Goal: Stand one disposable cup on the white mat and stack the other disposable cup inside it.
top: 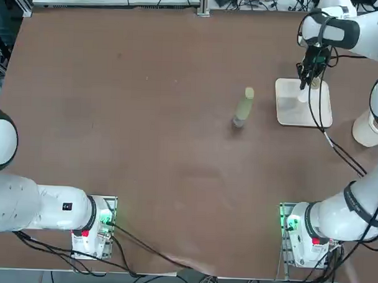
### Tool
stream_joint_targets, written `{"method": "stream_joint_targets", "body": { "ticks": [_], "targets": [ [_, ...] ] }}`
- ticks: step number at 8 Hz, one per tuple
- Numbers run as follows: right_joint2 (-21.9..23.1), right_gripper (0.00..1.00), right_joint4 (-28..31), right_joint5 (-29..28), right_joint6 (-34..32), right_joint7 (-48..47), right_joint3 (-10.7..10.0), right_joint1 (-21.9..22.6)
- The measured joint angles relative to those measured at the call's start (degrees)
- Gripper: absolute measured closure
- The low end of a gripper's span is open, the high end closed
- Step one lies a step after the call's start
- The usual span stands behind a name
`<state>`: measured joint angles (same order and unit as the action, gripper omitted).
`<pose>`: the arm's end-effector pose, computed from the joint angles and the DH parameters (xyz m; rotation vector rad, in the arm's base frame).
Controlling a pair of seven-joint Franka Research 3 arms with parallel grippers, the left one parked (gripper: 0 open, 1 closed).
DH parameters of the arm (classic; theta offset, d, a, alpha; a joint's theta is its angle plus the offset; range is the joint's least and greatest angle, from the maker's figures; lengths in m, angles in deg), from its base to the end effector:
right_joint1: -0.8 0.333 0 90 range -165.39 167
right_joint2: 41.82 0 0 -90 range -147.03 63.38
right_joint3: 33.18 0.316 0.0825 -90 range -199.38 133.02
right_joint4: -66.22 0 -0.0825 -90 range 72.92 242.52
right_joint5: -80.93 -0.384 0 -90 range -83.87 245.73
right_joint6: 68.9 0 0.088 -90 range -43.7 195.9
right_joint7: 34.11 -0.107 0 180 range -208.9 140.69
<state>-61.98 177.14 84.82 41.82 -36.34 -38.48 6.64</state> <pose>0.5755 0.0023 0.2812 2.9954 0.0088 -0.5329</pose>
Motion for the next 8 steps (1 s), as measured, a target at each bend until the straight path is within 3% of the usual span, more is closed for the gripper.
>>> {"method": "stream_joint_targets", "body": {
  "ticks": [3,5,8],
  "targets": [
    [-1.64,0.94,0.02,0.04,1.86,0.0,0.0,-0.42],
    [-2.35,0.83,0.13,0.08,1.9,0.0,0.01,-0.41],
    [-2.62,0.32,0.12,0.67,1.91,0.0,0.02,-0.37]
  ]
}}
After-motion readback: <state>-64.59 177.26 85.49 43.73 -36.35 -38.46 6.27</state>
